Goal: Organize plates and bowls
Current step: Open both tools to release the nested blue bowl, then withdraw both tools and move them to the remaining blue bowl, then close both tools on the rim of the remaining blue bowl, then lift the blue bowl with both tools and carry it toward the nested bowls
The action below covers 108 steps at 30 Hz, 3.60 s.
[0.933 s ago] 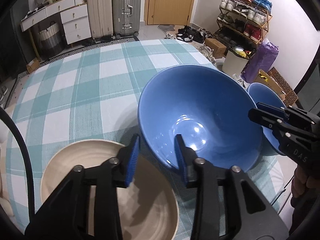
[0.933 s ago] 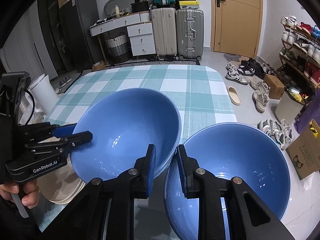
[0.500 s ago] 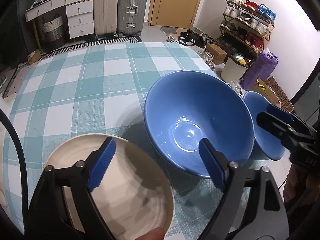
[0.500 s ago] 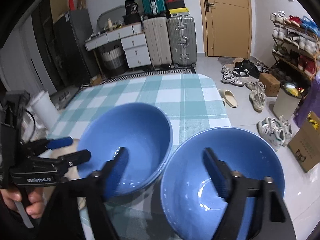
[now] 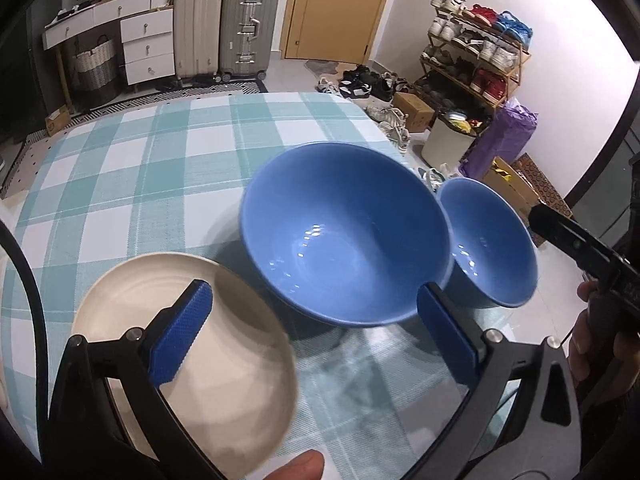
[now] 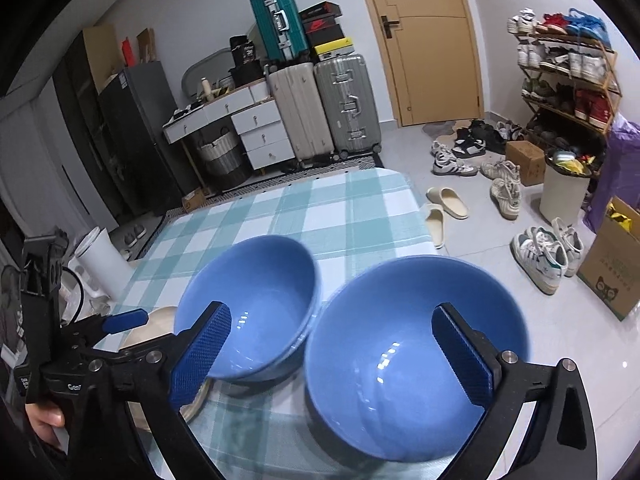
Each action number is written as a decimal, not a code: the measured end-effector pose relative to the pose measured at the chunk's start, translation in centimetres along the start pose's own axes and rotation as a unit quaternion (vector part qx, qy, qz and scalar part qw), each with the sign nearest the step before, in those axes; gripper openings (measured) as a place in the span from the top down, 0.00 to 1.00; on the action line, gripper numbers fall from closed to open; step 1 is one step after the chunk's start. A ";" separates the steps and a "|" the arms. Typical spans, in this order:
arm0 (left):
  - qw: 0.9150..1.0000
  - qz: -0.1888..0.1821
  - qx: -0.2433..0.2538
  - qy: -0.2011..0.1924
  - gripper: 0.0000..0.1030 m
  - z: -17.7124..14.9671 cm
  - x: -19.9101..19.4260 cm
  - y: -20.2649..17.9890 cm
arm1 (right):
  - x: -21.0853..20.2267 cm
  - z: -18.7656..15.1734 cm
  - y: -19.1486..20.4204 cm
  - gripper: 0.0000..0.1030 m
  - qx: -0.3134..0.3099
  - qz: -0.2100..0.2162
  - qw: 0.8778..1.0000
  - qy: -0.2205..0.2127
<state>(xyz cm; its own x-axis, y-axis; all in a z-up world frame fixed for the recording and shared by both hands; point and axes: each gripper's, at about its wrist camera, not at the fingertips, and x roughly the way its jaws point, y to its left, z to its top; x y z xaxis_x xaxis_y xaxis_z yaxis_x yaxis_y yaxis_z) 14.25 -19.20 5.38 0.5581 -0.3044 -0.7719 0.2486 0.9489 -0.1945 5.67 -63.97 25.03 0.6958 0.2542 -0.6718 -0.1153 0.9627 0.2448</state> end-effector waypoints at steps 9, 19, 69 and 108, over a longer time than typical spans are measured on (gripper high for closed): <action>0.999 -0.035 0.022 0.004 0.01 -1.5 -0.9 -4.1 | -3.9 -1.0 -2.8 0.01 0.015 -0.029 0.999 -0.016; 0.992 -0.114 0.045 0.006 0.23 -3.1 -1.4 -8.2 | -6.3 -2.2 -6.0 0.01 0.050 -0.049 0.997 -0.028; 0.988 -0.139 0.029 0.067 0.73 -1.3 8.4 -12.6 | 0.1 -4.2 -11.9 0.78 0.084 -0.065 0.994 0.020; 0.986 -0.140 0.087 -0.007 0.73 -1.4 0.1 -14.3 | -8.0 -3.4 -9.2 0.82 0.054 -0.077 0.995 -0.037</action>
<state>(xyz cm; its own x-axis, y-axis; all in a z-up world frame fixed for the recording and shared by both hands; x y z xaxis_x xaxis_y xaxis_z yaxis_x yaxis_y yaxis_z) 9.61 -32.71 7.22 0.4588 -0.5546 -0.6943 0.5265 0.7991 -0.2904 -1.29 -74.56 25.76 0.7506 0.0924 -0.6543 0.0714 0.9731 0.2192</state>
